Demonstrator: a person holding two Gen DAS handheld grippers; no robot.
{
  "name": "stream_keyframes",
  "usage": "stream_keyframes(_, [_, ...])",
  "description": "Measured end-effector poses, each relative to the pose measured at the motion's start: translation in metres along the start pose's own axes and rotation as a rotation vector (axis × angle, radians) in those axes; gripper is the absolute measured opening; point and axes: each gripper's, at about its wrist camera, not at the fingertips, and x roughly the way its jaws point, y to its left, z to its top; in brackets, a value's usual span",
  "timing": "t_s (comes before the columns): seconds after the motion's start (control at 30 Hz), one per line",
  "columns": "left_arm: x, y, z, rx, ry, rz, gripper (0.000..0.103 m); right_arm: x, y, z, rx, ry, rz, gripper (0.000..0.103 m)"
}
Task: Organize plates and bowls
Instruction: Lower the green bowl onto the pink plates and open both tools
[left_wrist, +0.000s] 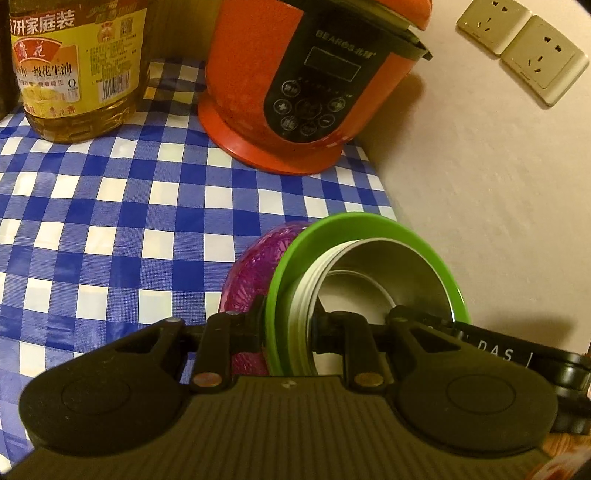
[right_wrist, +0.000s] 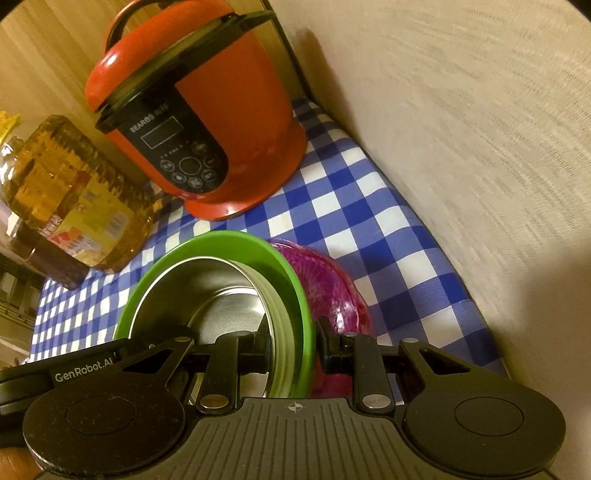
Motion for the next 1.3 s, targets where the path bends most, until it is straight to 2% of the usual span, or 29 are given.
stream_keyframes(0.8, [0.015,0.0,0.001,0.031,-0.033,-0.003,0.02,0.015,-0.007,0.0,-0.019,-0.022,0.009,0.024])
stream_keyframes(0.9, [0.013,0.001,0.0,0.027,-0.048,-0.005,0.023,0.014,-0.008,0.0,-0.016,-0.023,0.013,0.024])
stream_keyframes(0.97, [0.011,0.002,0.0,0.024,-0.056,-0.001,0.031,0.014,-0.008,0.0,-0.014,-0.025,0.02,0.027])
stream_keyframes(1.0, [0.009,0.003,0.0,0.022,-0.064,0.001,0.035,0.013,-0.008,-0.001,-0.019,-0.028,0.024,0.032])
stream_keyframes(1.1, [0.004,0.003,0.0,0.017,-0.073,-0.001,0.037,0.004,-0.005,-0.003,-0.04,-0.063,0.048,0.05])
stream_keyframes(1.3, [-0.015,0.0,-0.003,0.029,-0.11,-0.014,0.047,-0.013,0.002,-0.005,-0.051,-0.103,0.054,0.056])
